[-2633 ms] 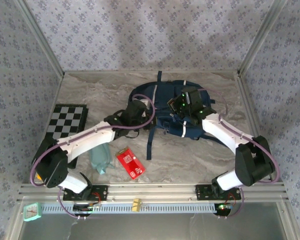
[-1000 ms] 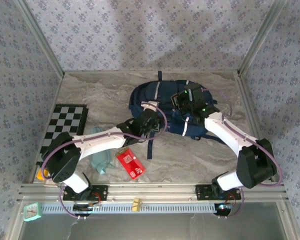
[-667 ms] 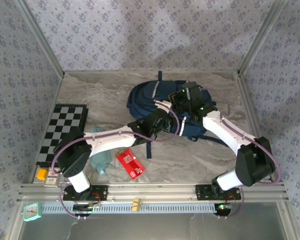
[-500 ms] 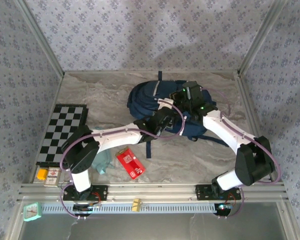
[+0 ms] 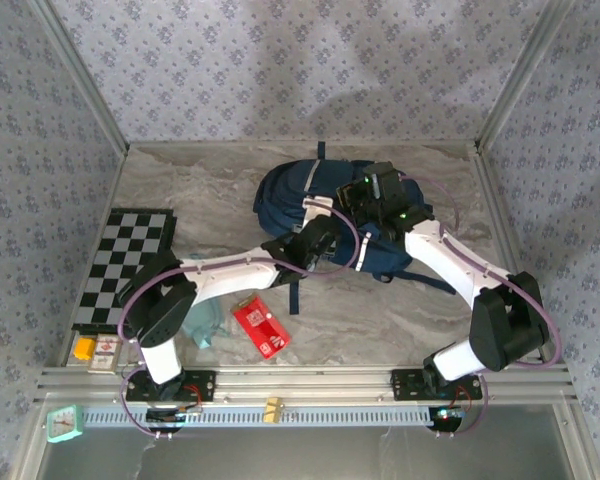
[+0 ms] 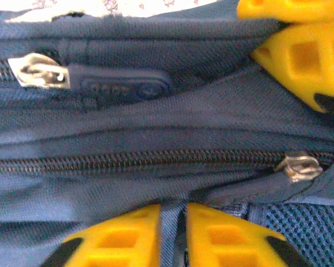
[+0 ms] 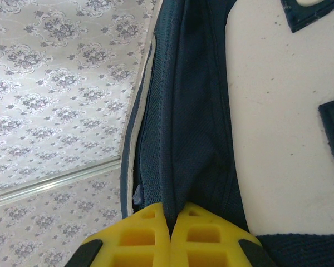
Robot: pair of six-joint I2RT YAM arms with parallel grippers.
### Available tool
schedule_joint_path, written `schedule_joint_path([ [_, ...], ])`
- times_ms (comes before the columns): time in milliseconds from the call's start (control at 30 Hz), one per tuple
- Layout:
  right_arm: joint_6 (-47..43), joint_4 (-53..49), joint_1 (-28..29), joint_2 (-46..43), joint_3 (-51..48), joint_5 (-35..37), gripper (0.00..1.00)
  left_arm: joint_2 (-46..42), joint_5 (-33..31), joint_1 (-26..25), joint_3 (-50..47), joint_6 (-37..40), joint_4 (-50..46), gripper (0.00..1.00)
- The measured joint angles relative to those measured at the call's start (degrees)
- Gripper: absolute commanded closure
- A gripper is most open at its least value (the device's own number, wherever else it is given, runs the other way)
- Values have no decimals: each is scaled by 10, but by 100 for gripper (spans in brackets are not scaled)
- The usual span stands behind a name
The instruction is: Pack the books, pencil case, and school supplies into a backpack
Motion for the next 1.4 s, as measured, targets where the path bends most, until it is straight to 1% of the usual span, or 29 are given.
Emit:
schedule_joint_path([
  [67, 0, 0, 0, 0, 0, 0, 100, -1, 13, 5, 0, 11, 8, 89],
  [133, 0, 0, 0, 1, 0, -2, 100, -4, 25, 7, -1, 25, 11, 88],
  [233, 0, 0, 0, 2, 0, -4, 100, -12, 51, 9, -5, 44, 19, 78],
  [333, 0, 2, -1, 4, 0, -7, 100, -24, 85, 10, -21, 79, 36, 66],
  [467, 0, -4, -1, 8, 10, -11, 100, -46, 130, 12, -58, 146, 56, 55],
  [600, 0, -9, -3, 12, 21, -13, 100, -60, 172, 24, -85, 195, 61, 50],
  [733, 0, -9, -3, 12, 21, -14, 100, -61, 193, 40, -88, 205, 70, 47],
  [1000, 0, -9, -1, 13, 22, -14, 100, -45, 182, 41, -59, 193, 90, 47],
  [1067, 0, -9, -1, 13, 22, -14, 100, -35, 183, 41, -49, 192, 95, 49],
  [1133, 0, -9, -1, 13, 22, -14, 100, -26, 182, 41, -42, 189, 97, 53],
  [1300, 0, -9, -1, 13, 22, -14, 100, -17, 181, 41, -35, 183, 99, 68],
  [1400, 0, -9, -1, 13, 22, -14, 100, -17, 183, 42, -35, 183, 99, 81],
])
